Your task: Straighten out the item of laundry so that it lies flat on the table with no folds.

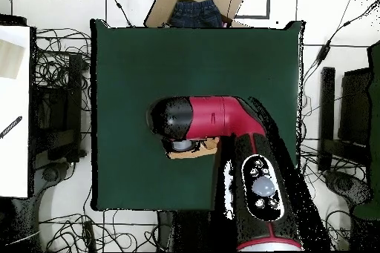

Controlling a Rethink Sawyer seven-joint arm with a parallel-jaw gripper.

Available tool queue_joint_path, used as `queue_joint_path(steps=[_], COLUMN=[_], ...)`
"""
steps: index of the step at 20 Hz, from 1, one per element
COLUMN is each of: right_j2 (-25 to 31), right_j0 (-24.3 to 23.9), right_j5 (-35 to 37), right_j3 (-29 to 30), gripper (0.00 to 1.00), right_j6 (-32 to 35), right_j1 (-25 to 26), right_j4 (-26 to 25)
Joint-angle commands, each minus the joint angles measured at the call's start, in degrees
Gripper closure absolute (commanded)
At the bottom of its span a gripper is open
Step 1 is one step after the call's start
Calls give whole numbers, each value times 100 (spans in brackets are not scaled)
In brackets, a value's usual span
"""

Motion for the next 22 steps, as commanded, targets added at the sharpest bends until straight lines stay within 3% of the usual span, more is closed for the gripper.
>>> queue_joint_path(steps=[1,9,22], right_j2=[493,678,871], right_j0=[-34,-155,-339], right_j5=[236,36,310], right_j3=[-243,-588,-931], gripper=[100,100,100], right_j6=[-479,-610,-856], right_j1=[-71,128,223], right_j4=[-119,-166,-248])
